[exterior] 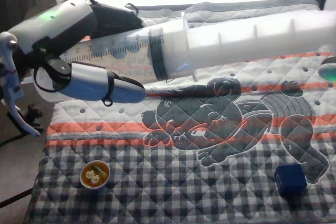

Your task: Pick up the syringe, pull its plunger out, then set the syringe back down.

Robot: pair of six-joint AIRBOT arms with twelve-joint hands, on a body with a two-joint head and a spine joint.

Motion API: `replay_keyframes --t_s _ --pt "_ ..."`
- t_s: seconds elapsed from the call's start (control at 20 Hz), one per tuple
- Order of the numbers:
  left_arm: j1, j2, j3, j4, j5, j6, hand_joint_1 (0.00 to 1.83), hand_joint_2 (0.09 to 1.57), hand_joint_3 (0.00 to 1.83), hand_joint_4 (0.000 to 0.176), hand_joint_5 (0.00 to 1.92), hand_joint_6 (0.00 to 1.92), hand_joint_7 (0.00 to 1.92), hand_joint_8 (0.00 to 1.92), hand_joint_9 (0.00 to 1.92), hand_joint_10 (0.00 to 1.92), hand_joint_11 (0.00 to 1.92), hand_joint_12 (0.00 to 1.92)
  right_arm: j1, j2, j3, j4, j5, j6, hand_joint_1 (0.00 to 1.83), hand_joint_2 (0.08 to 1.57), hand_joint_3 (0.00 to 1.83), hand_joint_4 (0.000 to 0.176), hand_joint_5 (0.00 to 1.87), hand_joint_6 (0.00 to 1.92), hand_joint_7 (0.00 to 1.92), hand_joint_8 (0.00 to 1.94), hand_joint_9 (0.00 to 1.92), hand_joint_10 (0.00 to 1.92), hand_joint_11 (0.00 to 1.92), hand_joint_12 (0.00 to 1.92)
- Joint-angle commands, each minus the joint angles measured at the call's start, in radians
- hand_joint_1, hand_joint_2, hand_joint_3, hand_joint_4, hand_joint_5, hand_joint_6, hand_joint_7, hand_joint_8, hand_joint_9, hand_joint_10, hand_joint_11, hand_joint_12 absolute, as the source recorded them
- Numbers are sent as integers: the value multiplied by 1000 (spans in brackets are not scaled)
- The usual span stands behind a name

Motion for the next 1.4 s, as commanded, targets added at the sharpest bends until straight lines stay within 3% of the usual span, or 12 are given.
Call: replay_keyframes --t_s 0.0,0.2,0.25,0.35,0.45,0.55,0.8,1.1,1.15,1.2,1.25,1.35 --pt "-21 -1 -1 11 140 -21 1239 1174 0 0 877 947 883 1398 694 1534 460 1921 7 -1 3 -17 122 2 464 781 7 101 0 0 0 0 0 0 0 5" --pt "-44 -31 23 22 89 -21 1243 1171 0 0 869 941 905 1379 809 1624 673 1921 7 -1 4 -12 136 2 350 874 42 89 0 0 0 0 0 0 0 0" --pt "-55 -43 32 33 65 -21 1251 1164 0 0 849 989 943 1310 844 1520 680 1921 7 -1 4 -11 137 2 432 857 29 115 0 0 0 0 0 0 0 0" --pt "-87 -91 70 64 -24 -21 1380 1117 0 0 888 881 1007 1004 972 1330 832 1651 6 -2 6 -11 137 2 382 857 25 114 0 0 0 0 0 0 0 0" --pt "-94 -125 94 78 -74 -21 1371 1155 1 0 791 1032 938 1092 865 1426 782 1679 6 -3 9 -11 137 2 412 847 18 105 0 0 0 0 0 0 0 0" --pt "-98 -161 120 94 -135 -21 1388 1111 0 0 915 836 1058 951 926 1353 681 1723 6 -3 10 -11 137 2 453 772 0 111 0 0 0 0 0 0 0 0" --pt "-99 -240 188 119 -280 -22 1376 1145 0 0 791 1034 934 1073 924 1311 891 1382 6 -6 12 -12 137 2 512 787 0 114 6 2 0 0 0 0 0 0" --pt "-88 -271 221 119 -328 -22 1372 1136 2 0 857 1049 930 1026 899 1314 739 1464 6 -9 14 -14 137 2 578 793 0 112 46 16 0 0 0 0 0 0" --pt "-88 -271 221 116 -328 -22 1236 1156 0 0 896 1107 880 1143 792 1032 627 1501 6 -9 14 -14 137 2 579 795 0 110 49 17 0 0 0 0 0 0" --pt "-87 -271 222 113 -328 -22 1174 1088 0 0 697 621 655 739 523 930 246 1626 6 -9 14 -13 137 2 593 786 0 105 54 18 0 0 0 0 0 0" --pt "-86 -271 224 109 -327 -22 1106 1025 0 0 507 258 413 293 203 589 48 1338 6 -9 14 -13 137 2 606 785 0 99 43 12 0 0 0 0 0 0" --pt "-82 -271 226 99 -326 -22 946 972 0 23 275 17 80 21 8 43 1 204 6 -9 13 -13 137 2 587 791 0 99 34 7 0 0 0 0 0 0"
